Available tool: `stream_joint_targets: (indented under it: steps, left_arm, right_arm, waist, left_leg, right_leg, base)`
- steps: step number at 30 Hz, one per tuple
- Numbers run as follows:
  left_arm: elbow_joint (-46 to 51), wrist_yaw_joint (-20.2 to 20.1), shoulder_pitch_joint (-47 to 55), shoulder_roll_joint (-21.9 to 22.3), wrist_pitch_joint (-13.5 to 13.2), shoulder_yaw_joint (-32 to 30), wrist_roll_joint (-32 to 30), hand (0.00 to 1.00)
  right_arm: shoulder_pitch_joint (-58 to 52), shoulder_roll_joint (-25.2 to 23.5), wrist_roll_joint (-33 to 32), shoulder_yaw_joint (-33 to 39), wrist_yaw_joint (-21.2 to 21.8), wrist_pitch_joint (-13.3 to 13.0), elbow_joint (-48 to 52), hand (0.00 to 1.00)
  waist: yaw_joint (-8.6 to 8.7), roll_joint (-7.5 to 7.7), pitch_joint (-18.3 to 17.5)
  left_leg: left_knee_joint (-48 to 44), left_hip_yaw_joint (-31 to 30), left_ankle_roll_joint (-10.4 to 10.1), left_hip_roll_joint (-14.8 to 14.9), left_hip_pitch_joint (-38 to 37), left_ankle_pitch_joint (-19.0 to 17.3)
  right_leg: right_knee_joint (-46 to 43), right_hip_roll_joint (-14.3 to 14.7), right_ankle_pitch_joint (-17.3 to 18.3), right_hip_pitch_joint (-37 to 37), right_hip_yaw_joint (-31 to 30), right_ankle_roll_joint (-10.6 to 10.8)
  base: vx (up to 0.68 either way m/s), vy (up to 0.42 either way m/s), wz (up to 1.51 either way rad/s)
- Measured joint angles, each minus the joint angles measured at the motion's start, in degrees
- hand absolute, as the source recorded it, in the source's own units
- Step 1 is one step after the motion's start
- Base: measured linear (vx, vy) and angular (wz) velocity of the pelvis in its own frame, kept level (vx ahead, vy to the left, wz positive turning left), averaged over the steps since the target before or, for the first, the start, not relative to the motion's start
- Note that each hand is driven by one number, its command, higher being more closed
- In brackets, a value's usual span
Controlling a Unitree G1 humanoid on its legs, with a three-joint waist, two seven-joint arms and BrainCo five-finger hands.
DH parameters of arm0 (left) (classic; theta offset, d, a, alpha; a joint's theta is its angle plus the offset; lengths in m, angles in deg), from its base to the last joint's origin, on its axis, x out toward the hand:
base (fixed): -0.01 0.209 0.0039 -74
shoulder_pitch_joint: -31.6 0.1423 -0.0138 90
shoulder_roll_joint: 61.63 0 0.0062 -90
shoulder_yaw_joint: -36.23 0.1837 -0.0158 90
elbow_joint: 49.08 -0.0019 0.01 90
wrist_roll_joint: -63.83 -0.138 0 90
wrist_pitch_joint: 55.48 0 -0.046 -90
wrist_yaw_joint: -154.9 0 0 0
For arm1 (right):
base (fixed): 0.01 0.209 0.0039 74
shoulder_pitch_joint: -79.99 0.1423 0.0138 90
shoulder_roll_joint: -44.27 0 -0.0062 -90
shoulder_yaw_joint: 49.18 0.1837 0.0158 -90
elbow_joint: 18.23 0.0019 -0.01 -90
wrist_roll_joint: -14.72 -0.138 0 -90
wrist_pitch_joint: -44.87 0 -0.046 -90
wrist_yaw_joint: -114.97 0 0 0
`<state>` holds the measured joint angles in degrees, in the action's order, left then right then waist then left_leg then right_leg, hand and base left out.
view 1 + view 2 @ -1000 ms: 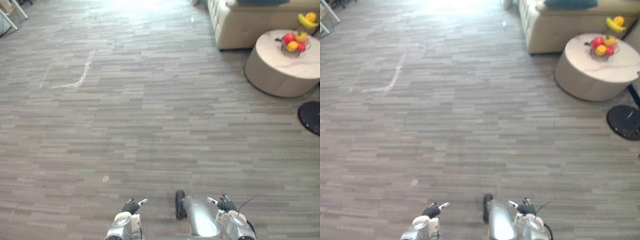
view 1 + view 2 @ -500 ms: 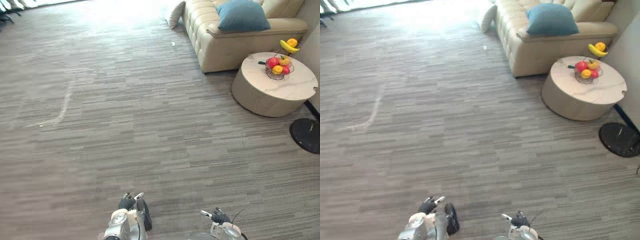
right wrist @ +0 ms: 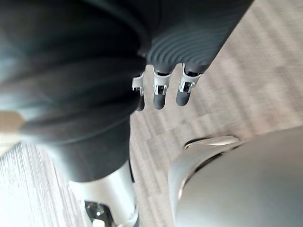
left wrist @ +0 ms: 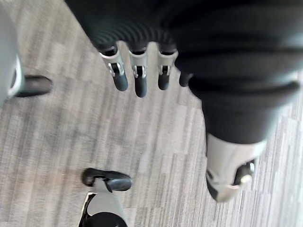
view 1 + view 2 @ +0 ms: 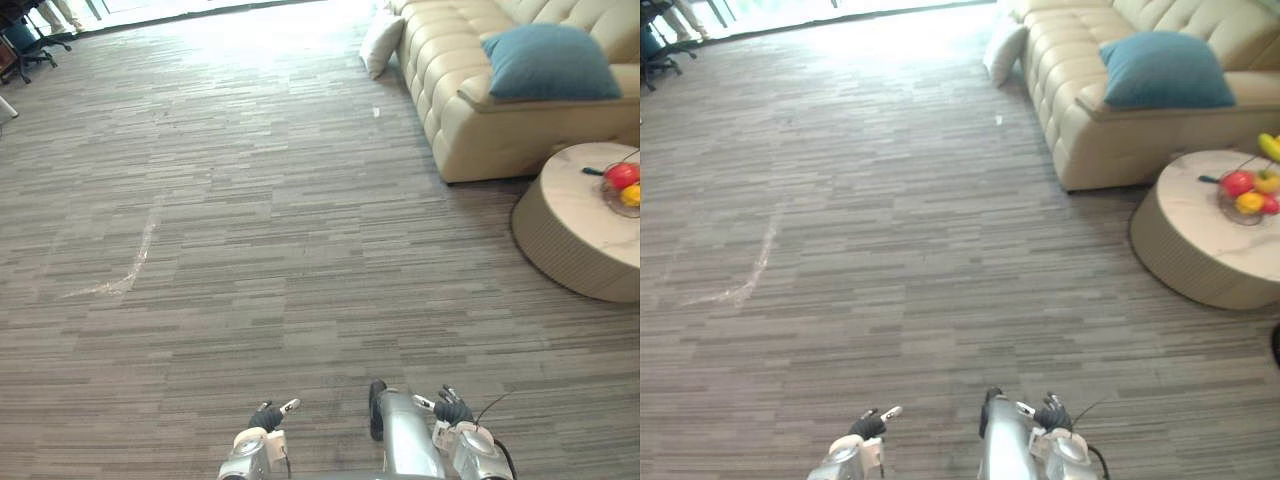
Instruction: Pick up cushions and gather them together orderly.
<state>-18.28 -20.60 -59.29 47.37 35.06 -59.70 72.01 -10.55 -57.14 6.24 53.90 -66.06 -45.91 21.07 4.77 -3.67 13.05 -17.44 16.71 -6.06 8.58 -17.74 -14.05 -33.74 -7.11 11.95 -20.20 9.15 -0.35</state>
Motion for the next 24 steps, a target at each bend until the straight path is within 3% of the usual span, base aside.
stream_joint_targets:
  steps: [1, 2, 3, 4, 6, 7, 8, 9, 10, 12, 13, 14, 15, 17, 18, 19, 20, 21, 22, 24]
  left_arm:
    - [0.0, 0.1, -0.1, 0.0, 0.0, -0.4, -0.2, 0.00]
    - [0.4, 0.0, -0.1, 0.0, 0.0, -1.5, -0.2, 0.00]
    - [0.7, -0.1, 0.1, 0.1, 0.0, -2.1, -0.2, 0.00]
    - [3.0, 0.0, 0.6, 0.2, -0.1, -4.7, 0.0, 0.00]
    - [3.9, 0.0, 0.6, 0.3, -0.1, -5.5, 0.0, 0.00]
    - [4.5, 0.0, 0.6, 0.3, -0.2, -6.2, 0.5, 0.00]
    - [4.7, 0.0, 0.6, 0.3, -0.2, -6.5, 0.7, 0.00]
    - [5.4, 0.2, 0.5, 0.3, -0.4, -7.1, 1.0, 0.00]
    - [5.4, 0.2, 0.4, 0.3, -0.5, -7.2, 1.0, 0.00]
    - [5.6, 0.3, 0.6, 0.3, -1.1, -7.3, 1.0, 0.00]
    - [5.6, 0.3, 0.7, 0.0, -1.3, -7.1, 1.0, 0.00]
    - [5.5, 0.3, 1.0, -0.7, -1.3, -6.7, 0.9, 0.00]
    - [4.7, 0.3, 0.9, -2.2, -1.1, -6.0, 0.9, 0.00]
    - [4.6, 0.3, 0.9, -2.9, -1.0, -6.1, 0.9, 0.00]
    - [4.5, 0.3, 0.3, -3.9, -0.9, -5.2, 0.9, 0.00]
    - [4.5, 0.3, 0.6, -3.8, -0.8, -4.7, 0.9, 0.00]
    - [3.5, 0.4, 0.8, -5.2, -0.7, -3.6, 0.9, 0.00]
    - [2.2, 0.5, 0.6, -5.4, -0.1, -3.0, 0.9, 0.00]
    - [2.1, 0.5, 0.5, -5.3, 0.0, -2.7, 0.9, 0.00]
    - [2.0, 0.8, 1.2, -4.5, 0.0, -1.2, 0.9, 0.00]
  right_arm:
    - [-0.2, -0.2, 0.0, 0.0, 0.0, 0.0, 0.1, 0.00]
    - [-0.8, -0.5, -0.1, 0.0, 0.0, 0.3, 0.1, 0.00]
    - [-0.9, -0.6, -0.1, -0.4, -0.1, 0.7, -0.1, 0.00]
    - [-1.3, -1.0, 0.0, -1.8, -0.1, 1.3, -0.4, 0.00]
    - [-1.6, -1.2, 0.0, -2.1, -0.1, 1.4, -0.6, 0.00]
    - [-1.6, -1.4, 0.0, -2.1, -0.2, 1.5, -1.0, 0.00]
    - [-1.6, -1.5, 0.1, -2.1, -0.2, 1.6, -1.2, 0.00]
    - [-1.2, -1.7, 0.1, -1.8, -0.2, 1.7, -2.1, 0.00]
    - [-1.3, -1.8, 0.2, -1.8, -0.2, 1.7, -2.2, 0.00]
    - [-1.8, -1.6, 1.6, -1.4, -0.3, 1.6, -2.5, 0.00]
    - [-2.0, -1.6, 1.8, -1.6, -0.4, 1.7, -3.2, 0.00]
    - [-1.7, -1.8, 1.8, -2.0, -0.5, 1.9, -5.0, 0.00]
    - [-3.0, -3.4, 1.9, -1.8, -0.3, 1.9, -6.4, 0.00]
    - [-2.8, -3.7, 2.1, -1.2, -0.4, 2.2, -6.5, 0.00]
    - [-3.3, -4.4, 2.4, -0.5, -0.5, 2.3, -6.5, 0.00]
    - [-3.3, -4.2, 2.4, -0.3, -0.5, 2.3, -6.5, 0.00]
    - [-2.8, -4.4, 2.7, -0.3, -0.4, 1.9, -6.6, 0.00]
    - [-2.2, -4.3, 3.8, -0.3, -0.1, 1.6, -6.3, 0.00]
    - [-1.9, -4.2, 3.9, -0.4, -0.1, 1.6, -6.3, 0.00]
    - [-1.7, -2.1, 3.9, -1.1, -0.1, 0.9, -4.0, 0.00]
  waist:
    - [0.19, -0.24, -0.1]
    - [0.13, -0.08, 0.0]
    - [-0.06, 0.24, 0.3]
    - [-1.47, 0.31, 0.6]
    - [-2.01, 0.83, 0.5]
    - [-2.64, 1.08, 0.5]
    - [-3.19, 1.05, 0.4]
    - [-4.77, 1.11, 0.4]
    - [-4.90, 1.17, 0.4]
    - [-4.96, 1.24, 0.0]
    - [-5.32, 1.62, -0.3]
    - [-5.48, 3.04, -1.7]
    - [-4.49, 5.44, -4.0]
    - [-4.76, 5.68, -4.0]
    - [-5.17, 6.79, -4.4]
    - [-5.16, 6.47, -4.3]
    - [-4.31, 7.53, -4.1]
    - [-3.91, 7.57, -3.9]
    - [-3.99, 7.14, -3.7]
    - [-3.82, 4.10, -2.1]
  left_leg:
    - [-4.1, -0.7, -1.2, 1.0, 1.6, 0.8]
    - [-18.9, -3.3, -6.0, 4.3, 7.4, 5.2]
    - [-25.7, -3.1, -6.6, 6.1, 10.1, 5.9]
    - [-36.9, 0.4, -4.0, 10.2, 16.5, 3.6]
    - [-36.3, 3.1, -2.6, 10.4, 19.2, 2.3]
    - [-32.3, 5.8, -0.6, 10.1, 22.2, 1.2]
    - [-29.1, 6.8, 0.0, 9.7, 23.4, 0.8]
    - [-18.8, 6.5, 0.3, 7.8, 25.9, 0.8]
    - [-15.7, 5.6, 0.2, 7.1, 26.5, 1.1]
    - [1.3, 0.9, -0.5, 3.4, 28.7, 6.2]
    - [1.1, -0.3, -0.2, 2.5, 29.1, 10.7]
    - [0.5, 0.0, 1.2, 0.9, 28.8, 13.1]
    - [-2.8, 0.9, 3.0, -0.5, 29.8, 10.6]
    - [-8.0, 1.7, 4.4, 0.7, 31.1, 9.2]
    - [-8.8, 3.2, 5.2, -0.9, 30.9, 8.0]
    - [-6.7, 3.9, 6.5, -1.1, 28.9, 6.0]
    - [-4.3, 4.0, 5.4, -3.4, 25.0, 3.4]
    - [-2.0, 3.6, 6.1, -4.7, 20.8, 1.9]
    - [-1.0, 3.5, 6.0, -4.9, 19.0, 1.6]
    - [6.5, 3.3, 5.8, -4.8, 9.1, 0.8]
  right_leg:
    - [0.2, 0.0, 0.7, 1.0, 0.5, -0.1]
    - [1.4, 0.4, 2.0, 5.1, 1.9, -1.6]
    - [2.5, 1.1, 2.7, 7.4, 2.2, -1.9]
    - [7.6, 2.8, 3.9, 14.9, 2.6, -3.0]
    - [10.6, 2.8, 4.0, 18.5, 2.5, -2.9]
    - [13.6, 2.7, 4.0, 22.0, 1.5, -2.8]
    - [14.7, 2.6, 4.0, 23.5, 0.6, -2.6]
    - [16.5, 2.0, 4.7, 26.0, -2.0, -1.4]
    - [17.0, 1.7, 5.1, 26.6, -2.7, -1.2]
    - [19.1, 0.4, 8.0, 30.8, -5.2, 2.0]
    - [19.5, -0.1, 9.0, 32.2, -6.4, 3.2]
    - [20.8, -1.6, 9.2, 33.4, -8.5, 4.1]
    - [21.7, -3.7, 5.3, 33.7, -10.5, 4.1]
    - [20.6, -3.7, 1.4, 33.7, -11.6, 4.9]
    - [9.4, -4.0, -0.9, 30.6, -12.5, 7.3]
    - [3.4, -4.0, -2.1, 28.0, -12.9, 9.3]
    - [-11.6, -5.4, -4.8, 21.8, -13.8, 14.0]
    - [-21.6, -6.2, -2.2, 16.4, -11.8, 11.2]
    - [-22.8, -6.1, -1.3, 15.1, -10.7, 10.1]
    - [-21.5, -5.3, 3.4, 8.0, -2.5, 4.5]
  base:
    - [0.50, -0.263, 0.57]
    - [0.39, -0.189, 0.40]
    - [0.66, -0.233, 0.26]
    - [0.47, -0.134, -0.02]
    - [0.37, -0.067, -0.13]
    - [0.46, -0.001, -0.30]
    - [0.54, 0.075, -0.90]
    - [0.46, 0.128, -0.91]
    - [0.50, 0.199, -1.02]
    - [0.59, 0.315, -0.72]
    - [0.58, 0.357, -0.73]
    - [0.85, 0.421, -0.43]
    - [0.76, 0.339, -0.22]
    - [0.59, 0.329, -0.01]
    - [0.37, 0.303, -0.07]
    - [0.54, 0.371, 0.10]
    - [0.57, 0.240, 0.24]
    - [0.60, 0.195, 0.31]
    - [0.50, 0.088, 0.14]
    - [0.48, 0.070, 0.09]
